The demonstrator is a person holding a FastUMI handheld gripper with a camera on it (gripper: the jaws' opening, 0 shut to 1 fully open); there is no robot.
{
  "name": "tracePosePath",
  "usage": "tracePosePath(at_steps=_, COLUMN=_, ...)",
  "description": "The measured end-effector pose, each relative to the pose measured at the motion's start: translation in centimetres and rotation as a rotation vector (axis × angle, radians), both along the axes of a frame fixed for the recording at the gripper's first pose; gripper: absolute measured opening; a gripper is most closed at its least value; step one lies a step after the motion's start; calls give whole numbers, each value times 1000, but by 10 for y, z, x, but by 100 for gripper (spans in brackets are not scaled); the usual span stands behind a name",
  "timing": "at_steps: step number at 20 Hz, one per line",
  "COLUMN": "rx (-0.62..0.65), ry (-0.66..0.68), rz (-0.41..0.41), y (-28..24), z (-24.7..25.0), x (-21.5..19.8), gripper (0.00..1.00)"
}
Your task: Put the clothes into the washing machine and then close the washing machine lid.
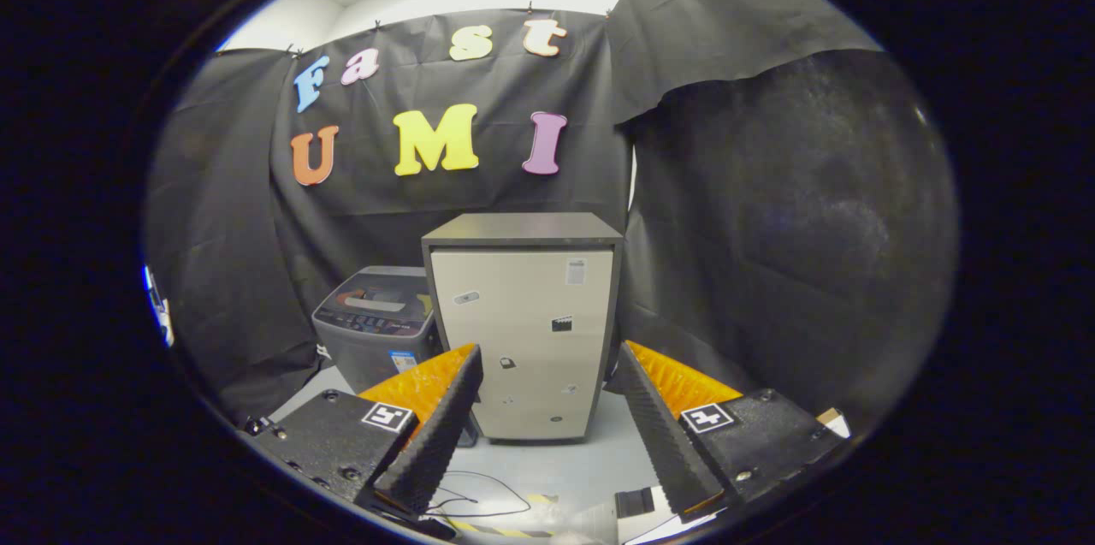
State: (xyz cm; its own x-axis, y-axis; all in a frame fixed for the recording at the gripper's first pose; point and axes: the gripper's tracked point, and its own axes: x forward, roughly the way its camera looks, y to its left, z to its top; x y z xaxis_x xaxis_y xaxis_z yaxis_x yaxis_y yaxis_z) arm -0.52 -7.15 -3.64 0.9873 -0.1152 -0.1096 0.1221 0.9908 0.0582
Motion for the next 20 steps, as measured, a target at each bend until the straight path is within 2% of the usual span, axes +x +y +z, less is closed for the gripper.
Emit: tracePosePath(at_steps=20, rx=-8, ry=-8, rz=50, y=2, z=2, x=-14, gripper=99)
